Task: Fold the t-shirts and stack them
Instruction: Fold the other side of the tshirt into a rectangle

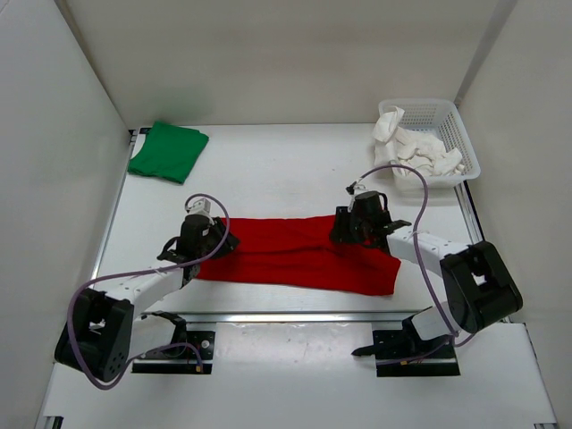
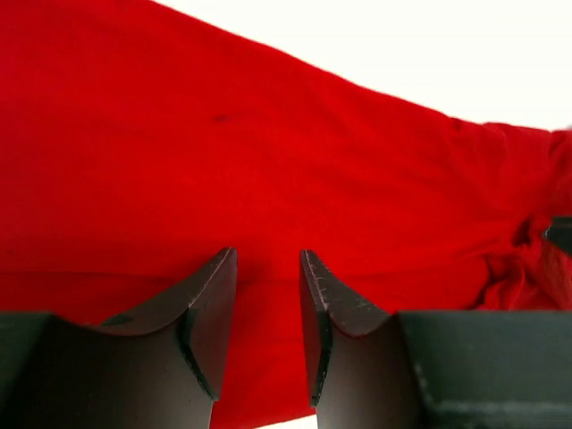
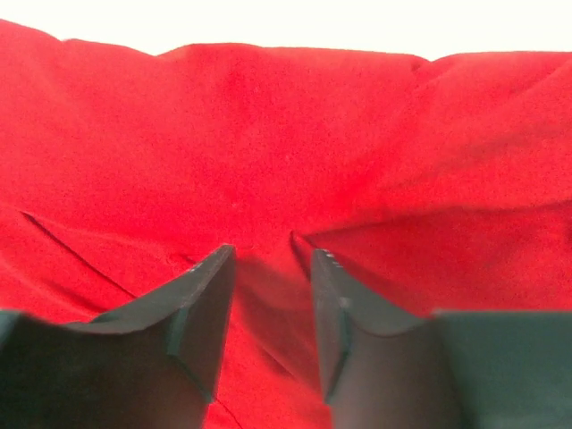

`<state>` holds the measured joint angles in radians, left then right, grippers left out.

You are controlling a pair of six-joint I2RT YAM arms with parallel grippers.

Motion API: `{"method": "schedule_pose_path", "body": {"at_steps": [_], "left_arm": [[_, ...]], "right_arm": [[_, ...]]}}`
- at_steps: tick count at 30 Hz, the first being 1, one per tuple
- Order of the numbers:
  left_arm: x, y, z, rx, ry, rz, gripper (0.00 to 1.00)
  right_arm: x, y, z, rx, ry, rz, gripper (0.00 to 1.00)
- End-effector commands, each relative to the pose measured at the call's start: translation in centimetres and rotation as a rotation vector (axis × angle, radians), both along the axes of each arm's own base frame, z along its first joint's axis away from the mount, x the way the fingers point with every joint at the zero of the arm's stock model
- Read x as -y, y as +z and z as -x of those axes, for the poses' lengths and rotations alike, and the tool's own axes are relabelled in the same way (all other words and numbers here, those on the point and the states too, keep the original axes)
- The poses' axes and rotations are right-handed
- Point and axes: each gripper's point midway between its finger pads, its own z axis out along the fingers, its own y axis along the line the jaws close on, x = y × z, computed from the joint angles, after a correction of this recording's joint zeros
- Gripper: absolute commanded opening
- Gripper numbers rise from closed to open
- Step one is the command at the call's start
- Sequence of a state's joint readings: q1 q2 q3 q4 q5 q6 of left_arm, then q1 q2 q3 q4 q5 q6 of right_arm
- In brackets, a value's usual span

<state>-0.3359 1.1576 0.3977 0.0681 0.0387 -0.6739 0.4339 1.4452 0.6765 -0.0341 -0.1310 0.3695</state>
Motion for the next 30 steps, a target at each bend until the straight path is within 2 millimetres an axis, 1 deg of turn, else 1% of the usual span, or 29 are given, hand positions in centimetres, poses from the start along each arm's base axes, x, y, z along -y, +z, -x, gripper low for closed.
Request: {"method": "schedule_pose_path", "body": {"at_steps": [1, 2, 3, 5, 6, 7, 8, 9, 10, 11, 12, 13, 14, 15, 16, 17, 18, 20, 21, 22, 24, 25, 26, 27, 28, 29, 30], "left_arm": [[0.9, 1.0, 0.0, 0.053, -0.009, 0.049, 0.45], [1.1, 0.8, 0.2, 0.053, -0.018, 0.058, 0.44], [1.0, 0.8, 0.2, 0.055, -0.012, 0.057, 0.45], [0.9, 0.4, 0.3, 0.046, -0.013, 0.059, 0.44], [1.3, 0.6, 0.3, 0.05, -0.024, 0.063, 0.45], [1.2, 0.6, 0.2, 0.048, -0.02, 0.065, 0.44], [1.5, 0.4, 0.5, 0.046, -0.037, 0.058, 0.45], [1.6, 0.8, 0.4, 0.051, -0.033, 0.064, 0.45], [1.7, 0.8, 0.4, 0.053, -0.037, 0.064, 0.44], [1.5, 0.9, 0.3, 0.056, -0.029, 0.065, 0.45], [1.6, 1.1, 0.4, 0.057, -0.032, 0.078, 0.44], [1.4, 1.1, 0.3, 0.062, -0.024, 0.078, 0.45], [1.3, 1.4, 0.3, 0.071, -0.022, 0.08, 0.44], [1.2, 1.2, 0.4, 0.067, -0.017, 0.082, 0.45], [0.9, 1.1, 0.5, 0.069, -0.012, 0.075, 0.45], [1.2, 1.5, 0.5, 0.076, -0.018, 0.084, 0.44], [1.2, 1.5, 0.6, 0.076, -0.019, 0.089, 0.45], [1.0, 0.9, 1.2, 0.064, -0.013, 0.101, 0.44], [1.0, 1.1, 1.2, 0.072, -0.013, 0.106, 0.45], [0.9, 1.2, 1.1, 0.077, -0.004, 0.111, 0.45], [0.8, 1.2, 1.1, 0.081, -0.003, 0.11, 0.44], [1.1, 1.5, 1.3, 0.086, -0.013, 0.12, 0.44], [1.1, 1.5, 1.2, 0.088, -0.012, 0.115, 0.45], [1.1, 1.7, 1.1, 0.092, -0.008, 0.121, 0.45], [1.3, 1.9, 1.2, 0.095, -0.016, 0.119, 0.44], [1.3, 2.0, 1.1, 0.095, -0.011, 0.128, 0.45], [1.3, 2.1, 1.1, 0.095, -0.01, 0.136, 0.45]], "right_arm": [[-0.9, 1.6, -1.0, 0.051, 0.022, -0.12, 0.36], [-0.7, 1.7, -1.1, 0.059, 0.013, -0.127, 0.32], [-0.3, 1.4, -1.0, 0.051, 0.009, -0.122, 0.31], [-0.2, 1.5, -1.1, 0.053, 0.009, -0.137, 0.19], [-0.4, 1.9, -1.1, 0.052, 0.022, -0.165, 0.17], [0.0, 1.6, -1.1, 0.035, 0.008, -0.171, 0.14], [0.0, 1.5, -1.1, 0.024, 0.008, -0.179, 0.06], [0.1, 1.5, -0.9, 0.013, 0.011, -0.178, 0.01], [0.2, 1.4, -0.7, 0.01, 0.01, -0.164, 0.0], [0.0, 1.5, -0.5, 0.007, 0.018, -0.167, 0.0], [-0.1, 1.9, -0.1, 0.013, 0.021, -0.167, 0.0], [-0.1, 2.4, 0.3, 0.031, 0.024, -0.169, 0.0], [-0.4, 2.3, 1.0, 0.024, 0.029, -0.176, 0.0], [-0.2, 2.7, 1.3, 0.04, 0.024, -0.172, 0.0], [-0.3, 2.9, 2.0, 0.048, 0.03, -0.174, 0.0], [-0.3, 2.9, 2.5, 0.041, 0.029, -0.172, 0.0], [-0.5, 3.5, 2.8, 0.059, 0.037, -0.173, 0.0], [-0.6, 3.0, 4.4, 0.038, 0.043, -0.149, 0.0], [-0.8, 3.2, 5.1, 0.041, 0.049, -0.152, 0.0], [-0.6, 3.1, 5.6, 0.036, 0.038, -0.143, 0.0], [-0.8, 2.0, 7.2, 0.014, 0.042, -0.124, 0.01], [-0.9, 1.8, 7.9, 0.008, 0.042, -0.131, 0.0], [-1.2, 2.3, 8.1, 0.016, 0.041, -0.151, 0.01], [-1.2, 1.7, 8.8, -0.005, 0.048, -0.149, 0.0], [-1.5, 2.4, 8.8, 0.013, 0.045, -0.176, 0.0], [-1.5, 2.3, 9.3, 0.013, 0.046, -0.179, 0.0], [-1.6, 2.5, 9.2, 0.02, 0.04, -0.182, 0.0]]}}
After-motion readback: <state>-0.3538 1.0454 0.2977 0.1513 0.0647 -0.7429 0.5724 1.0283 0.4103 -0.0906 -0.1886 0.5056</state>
